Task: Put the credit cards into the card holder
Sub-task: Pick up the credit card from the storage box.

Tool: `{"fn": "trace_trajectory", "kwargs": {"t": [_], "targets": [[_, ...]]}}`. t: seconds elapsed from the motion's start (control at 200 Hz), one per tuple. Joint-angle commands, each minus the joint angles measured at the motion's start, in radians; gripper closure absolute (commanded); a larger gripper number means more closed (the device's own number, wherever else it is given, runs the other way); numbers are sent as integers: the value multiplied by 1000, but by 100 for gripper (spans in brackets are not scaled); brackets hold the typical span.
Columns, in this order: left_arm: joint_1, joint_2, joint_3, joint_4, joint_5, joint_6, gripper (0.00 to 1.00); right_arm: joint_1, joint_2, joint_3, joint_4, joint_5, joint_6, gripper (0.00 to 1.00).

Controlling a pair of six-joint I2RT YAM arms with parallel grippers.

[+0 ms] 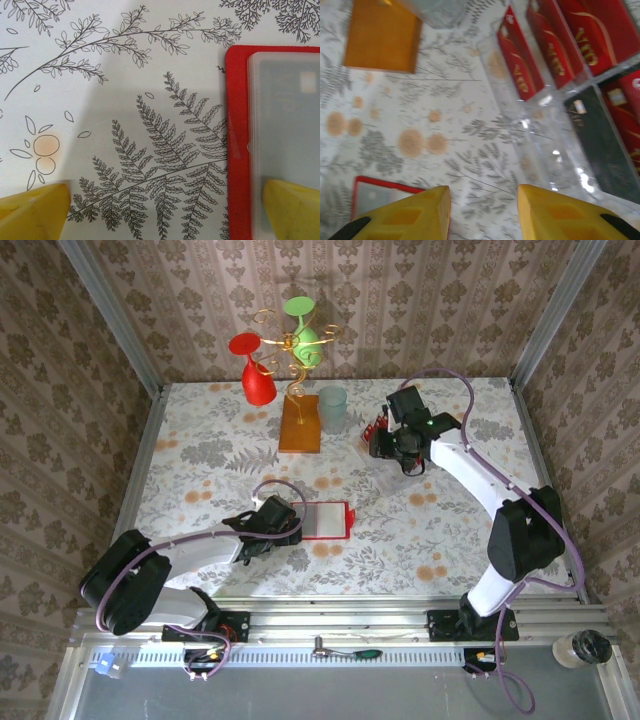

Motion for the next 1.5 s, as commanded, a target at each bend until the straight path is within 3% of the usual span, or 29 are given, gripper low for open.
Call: {"fn": "trace_trajectory", "kwargs": {"t": [0.0, 0.15, 0.365, 0.84, 1.13, 1.495], "targets": [[-7, 3, 12, -51, -21, -16, 0, 1, 55, 54, -148, 168, -116, 59], [-6, -3, 8, -52, -21, -15, 0, 1, 96, 85, -180, 290, -164, 59], [-7, -5, 5, -49, -19, -19, 0, -1, 159, 138, -202, 361, -203, 59], [-8, -14, 7, -53, -21, -17, 0, -14, 258, 184, -213, 373, -234, 60], [-7, -18, 14, -63, -24, -14, 0, -15, 258, 191, -206, 319, -239, 72], [-9, -26, 19, -71, -24, -13, 0, -17, 235, 227, -217, 348, -242, 63]]}}
